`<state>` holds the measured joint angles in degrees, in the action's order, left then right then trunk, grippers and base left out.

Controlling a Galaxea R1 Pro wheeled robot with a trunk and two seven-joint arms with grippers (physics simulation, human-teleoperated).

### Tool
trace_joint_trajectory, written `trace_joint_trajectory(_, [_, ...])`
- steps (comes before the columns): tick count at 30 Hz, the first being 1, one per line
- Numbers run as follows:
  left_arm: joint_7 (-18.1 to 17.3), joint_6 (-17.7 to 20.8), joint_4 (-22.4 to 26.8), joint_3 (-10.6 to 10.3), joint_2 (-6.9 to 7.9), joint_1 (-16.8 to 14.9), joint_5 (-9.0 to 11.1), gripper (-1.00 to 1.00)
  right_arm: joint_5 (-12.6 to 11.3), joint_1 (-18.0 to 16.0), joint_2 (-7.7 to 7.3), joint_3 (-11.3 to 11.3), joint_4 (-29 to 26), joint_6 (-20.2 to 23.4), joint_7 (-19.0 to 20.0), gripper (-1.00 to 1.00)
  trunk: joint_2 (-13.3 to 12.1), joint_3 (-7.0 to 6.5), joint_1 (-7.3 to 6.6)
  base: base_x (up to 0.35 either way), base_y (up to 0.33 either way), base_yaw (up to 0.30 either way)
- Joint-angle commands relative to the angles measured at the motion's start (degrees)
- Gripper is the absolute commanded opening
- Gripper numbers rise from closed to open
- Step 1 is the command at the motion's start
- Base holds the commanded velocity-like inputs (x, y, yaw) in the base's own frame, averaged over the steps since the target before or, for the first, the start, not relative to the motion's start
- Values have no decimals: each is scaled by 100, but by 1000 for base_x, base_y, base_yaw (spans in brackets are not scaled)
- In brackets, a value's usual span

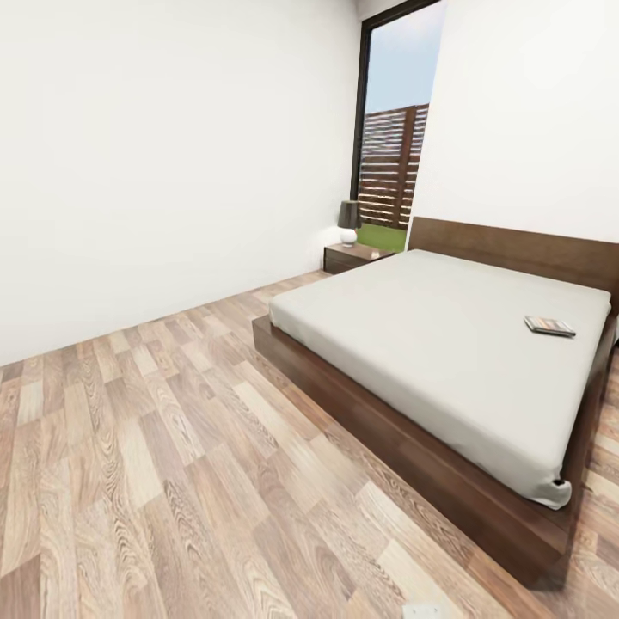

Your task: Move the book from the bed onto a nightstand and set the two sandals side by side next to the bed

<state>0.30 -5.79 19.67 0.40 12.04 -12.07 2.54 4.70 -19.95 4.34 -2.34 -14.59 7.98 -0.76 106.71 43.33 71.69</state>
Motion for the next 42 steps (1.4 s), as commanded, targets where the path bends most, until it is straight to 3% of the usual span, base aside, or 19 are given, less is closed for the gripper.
trace_joint_trajectory(1, [-2, -16, 48, -5, 93, 1, 155, 100, 49, 0, 4, -24, -14, 36, -7, 100, 44, 24, 22, 0, 0, 0])
trace_joint_trajectory(2, [-2, -16, 48, -5, 93, 1, 155, 100, 49, 0, 4, -24, -14, 36, -7, 100, 84, 42, 44, 0, 0, 0])
trace_joint_trajectory(5, [-52, -17, 221, -12, 396, 13, 609, 100, 52, 0, 5, -22, -20, 36, -8, 100, 204, 95, 110, 0, 0, 0])
trace_joint_trajectory(6, [-52, -17, 221, -12, 396, 13, 609, 100, 52, 0, 5, -22, -20, 36, -8, 100, 244, 113, 132, 0, 0, 0])
trace_joint_trajectory(10, [-267, -14, 389, -18, 768, 43, 1124, 100, 49, -3, 7, -17, -48, 35, -5, 100, 405, 185, 220, 0, 0, 0])
trace_joint_trajectory(17, [-634, -18, 494, -22, 1031, 62, 1462, 100, 34, -8, 14, -19, -100, 20, 24, 100, 685, 311, 373, 0, 0, -28])
trace_joint_trajectory(42, [-701, -35, 512, -22, 1072, 65, 1516, 100, 31, -100, 36, -12, -592, 40, 99, 100, 1688, 760, 922, 0, 0, -52])
